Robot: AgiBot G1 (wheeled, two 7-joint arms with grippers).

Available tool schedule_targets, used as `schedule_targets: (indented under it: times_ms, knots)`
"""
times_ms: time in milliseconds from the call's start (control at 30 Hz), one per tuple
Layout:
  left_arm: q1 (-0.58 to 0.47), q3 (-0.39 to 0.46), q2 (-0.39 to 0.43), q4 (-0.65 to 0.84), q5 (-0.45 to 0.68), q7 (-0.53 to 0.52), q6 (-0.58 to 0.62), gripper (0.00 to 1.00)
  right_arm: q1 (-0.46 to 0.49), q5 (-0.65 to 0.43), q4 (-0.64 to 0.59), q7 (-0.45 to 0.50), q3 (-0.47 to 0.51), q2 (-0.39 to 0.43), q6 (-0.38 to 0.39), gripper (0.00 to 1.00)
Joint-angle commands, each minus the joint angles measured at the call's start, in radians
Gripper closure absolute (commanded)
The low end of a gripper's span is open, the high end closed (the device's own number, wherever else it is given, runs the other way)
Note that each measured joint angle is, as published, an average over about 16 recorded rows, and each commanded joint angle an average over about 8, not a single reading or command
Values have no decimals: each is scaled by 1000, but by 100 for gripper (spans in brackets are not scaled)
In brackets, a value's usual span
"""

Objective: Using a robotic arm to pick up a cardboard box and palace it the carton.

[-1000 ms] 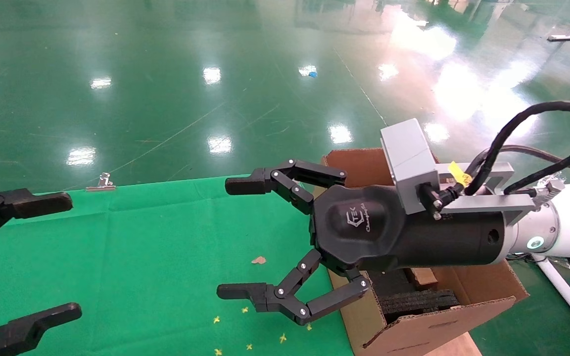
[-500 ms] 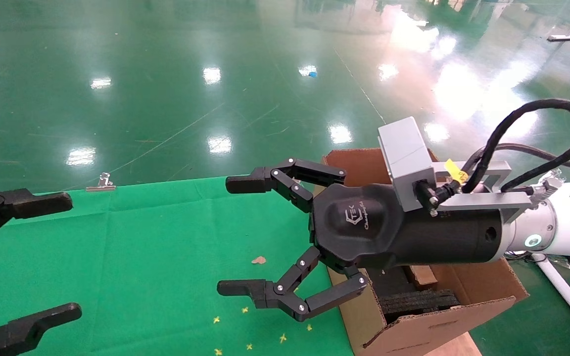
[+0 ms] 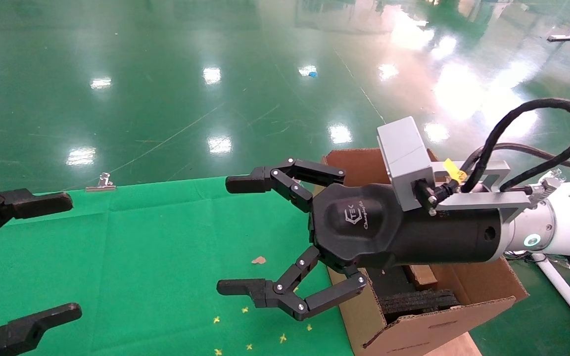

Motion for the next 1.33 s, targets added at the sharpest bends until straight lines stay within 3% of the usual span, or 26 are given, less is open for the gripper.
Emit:
schedule_targets:
  times_ms: [33,1333]
  knots:
    - [0,0,0,0,0,0,0,0,0,0,0,0,0,0,0,0]
    - [0,0,0,0,0,0,0,0,1,-1,-1,0,-1,0,0,0]
